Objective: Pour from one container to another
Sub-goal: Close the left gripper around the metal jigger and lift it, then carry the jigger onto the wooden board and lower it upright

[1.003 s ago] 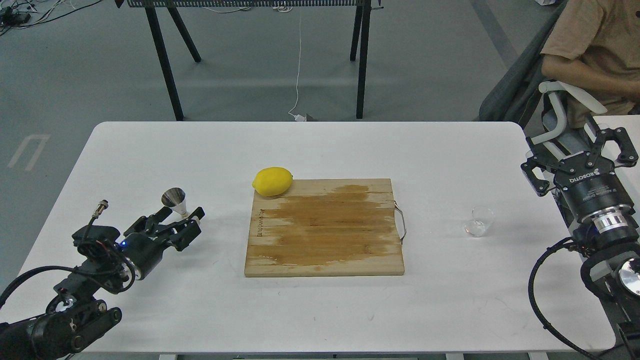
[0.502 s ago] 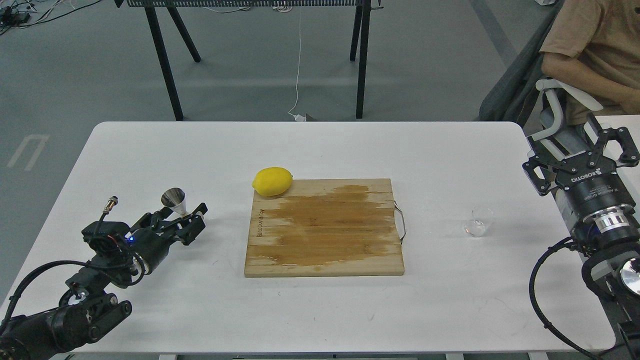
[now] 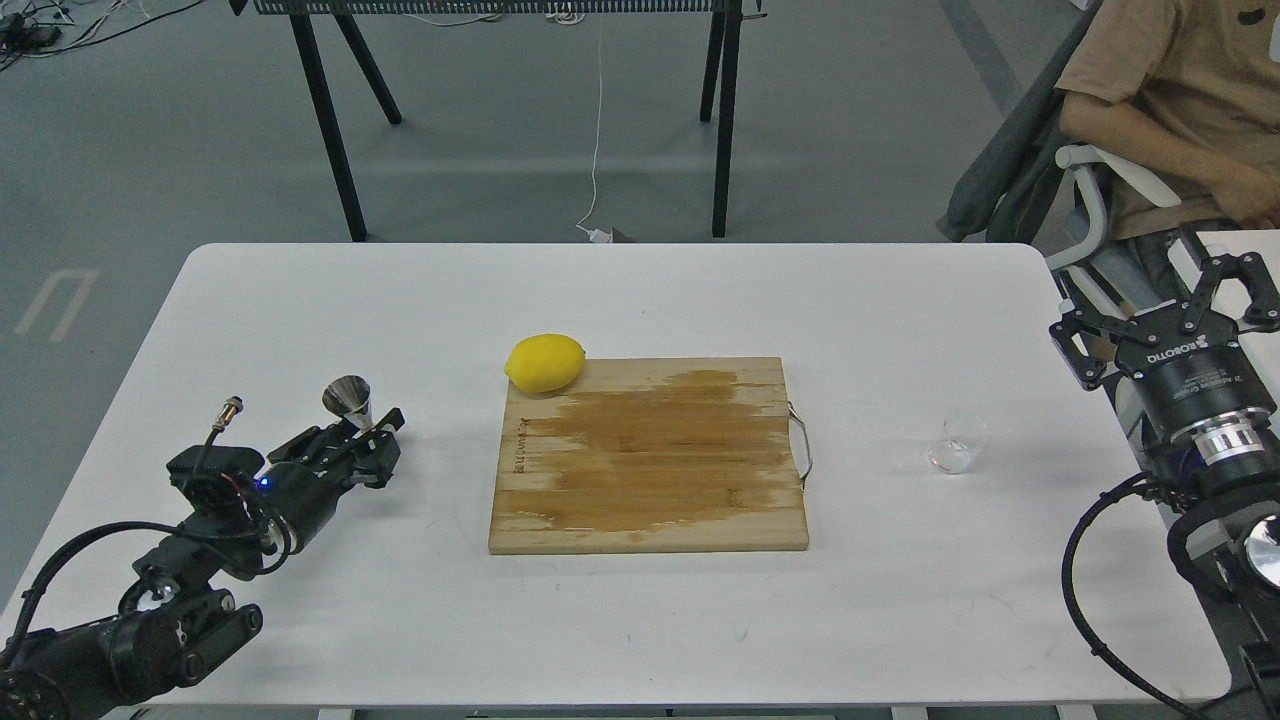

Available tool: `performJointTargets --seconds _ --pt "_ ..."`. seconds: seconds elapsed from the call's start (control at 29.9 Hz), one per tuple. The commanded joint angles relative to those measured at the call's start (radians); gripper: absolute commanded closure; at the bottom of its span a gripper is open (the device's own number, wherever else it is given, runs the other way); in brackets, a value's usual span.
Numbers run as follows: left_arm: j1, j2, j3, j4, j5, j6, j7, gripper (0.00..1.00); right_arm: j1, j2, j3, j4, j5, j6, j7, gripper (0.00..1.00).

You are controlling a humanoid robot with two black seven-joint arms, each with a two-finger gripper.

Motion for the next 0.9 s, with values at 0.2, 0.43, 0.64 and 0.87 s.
performJointTargets --seconds 0.2,0.43,0.64,0.87 --pt "-0.010 -0.005 0.000 0.001 -0.001 0.000 0.000 0.86 0.000 0.000 0.000 0.000 0.000 0.000 0.000 0.01" --pt "-0.014 -0.004 -0.005 -0.009 -0.002 0.000 0.000 0.93 -0.001 -0.002 0.000 0.000 0.000 0.000 0.000 0.01" --pt "-0.141 0.018 -0.019 -0.133 -0.009 0.000 0.000 0.93 -0.001 0.000 0.000 -0.003 0.000 0.000 0.000 0.01" --pt "-0.234 -0.009 -0.017 -0.318 -0.007 0.000 0.000 0.93 0.002 0.000 0.000 -0.037 -0.005 0.000 0.000 0.01"
